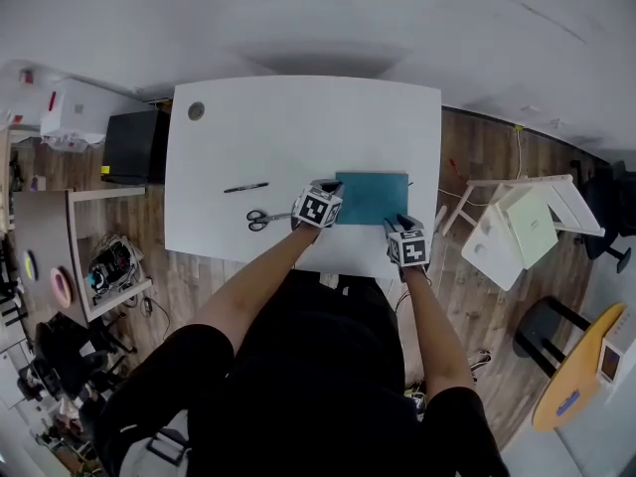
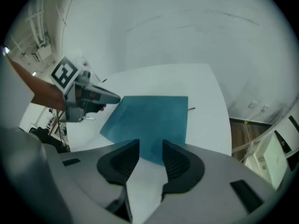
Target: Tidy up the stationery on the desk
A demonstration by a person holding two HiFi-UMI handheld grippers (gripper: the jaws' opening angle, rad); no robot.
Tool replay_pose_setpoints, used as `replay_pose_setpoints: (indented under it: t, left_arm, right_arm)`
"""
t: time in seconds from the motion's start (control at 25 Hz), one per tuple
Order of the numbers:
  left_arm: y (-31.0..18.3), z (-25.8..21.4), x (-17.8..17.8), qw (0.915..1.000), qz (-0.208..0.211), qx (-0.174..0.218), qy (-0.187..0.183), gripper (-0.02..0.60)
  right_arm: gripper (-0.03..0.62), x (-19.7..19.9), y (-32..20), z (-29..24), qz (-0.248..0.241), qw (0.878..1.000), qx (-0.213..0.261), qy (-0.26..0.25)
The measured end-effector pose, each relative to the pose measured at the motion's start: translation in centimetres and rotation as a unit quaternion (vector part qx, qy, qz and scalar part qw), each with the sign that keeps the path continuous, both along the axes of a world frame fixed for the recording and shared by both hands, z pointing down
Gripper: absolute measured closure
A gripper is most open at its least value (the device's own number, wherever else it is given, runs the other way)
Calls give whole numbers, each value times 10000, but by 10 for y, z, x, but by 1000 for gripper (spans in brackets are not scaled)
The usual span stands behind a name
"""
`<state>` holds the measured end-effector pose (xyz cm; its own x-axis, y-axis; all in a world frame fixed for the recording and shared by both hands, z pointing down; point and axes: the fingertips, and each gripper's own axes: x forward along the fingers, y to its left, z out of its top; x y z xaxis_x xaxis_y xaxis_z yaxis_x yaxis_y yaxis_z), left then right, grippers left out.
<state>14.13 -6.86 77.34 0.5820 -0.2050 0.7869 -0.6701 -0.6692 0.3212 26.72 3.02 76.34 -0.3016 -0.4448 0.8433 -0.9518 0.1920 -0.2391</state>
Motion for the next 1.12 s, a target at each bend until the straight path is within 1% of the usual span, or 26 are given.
replay_pose_setpoints:
  t: [0.04,0.12,0.24,0.32,0.4,0.52,0.56,0.6,0.64,0.72,0.88,0.96,1.0,1.08,1.12]
  left_arm:
    - [9,-4,-2,10000,41,-1,41,564]
    - [28,-10,-2,9998,78,-20,154,563]
    - [57,-19,1,9991,-110,-168,375,563]
    - [78,-17,6,9990,-67,-250,363,563]
    - [94,-8,12,9992,201,-252,242,563]
    - [103,7,19,9966,817,-97,-87,563]
    - [103,11,18,9953,955,-70,-168,565]
    - [102,14,17,9948,1001,-90,-187,565]
    - [102,15,16,9952,952,-163,-164,566]
    - [99,16,14,9967,717,-372,-123,566]
    - [94,12,12,9965,377,-697,-247,568]
    - [90,7,12,9967,110,-794,-104,568]
    - [89,8,11,9969,78,-778,-88,568]
    - [83,12,4,9977,142,-598,-276,568]
    - [78,15,-1,9980,100,-497,-372,568]
  right_arm:
    - [434,3,-7,-5,-21,9999,98,-38]
    - [434,9,-25,-12,-186,9993,315,73]
    - [434,10,-50,-11,-606,9969,414,291]
    - [434,8,-66,-9,-794,9951,466,354]
    - [434,10,-78,-6,-1006,9928,443,478]
    - [434,15,-81,7,-1344,9891,198,573]
    - [432,15,-80,10,-1431,9879,168,581]
    - [433,15,-80,12,-1482,9871,183,580]
    - [433,14,-79,12,-1503,9868,213,567]
    - [433,13,-81,11,-1528,9863,292,552]
    - [434,11,-80,9,-1569,9854,280,597]
    - [434,9,-76,10,-1506,9862,223,654]
    - [434,9,-73,10,-1472,9867,180,673]
    - [435,10,-65,11,-1389,9881,51,663]
    - [441,10,-58,10,-1357,9886,-12,652]
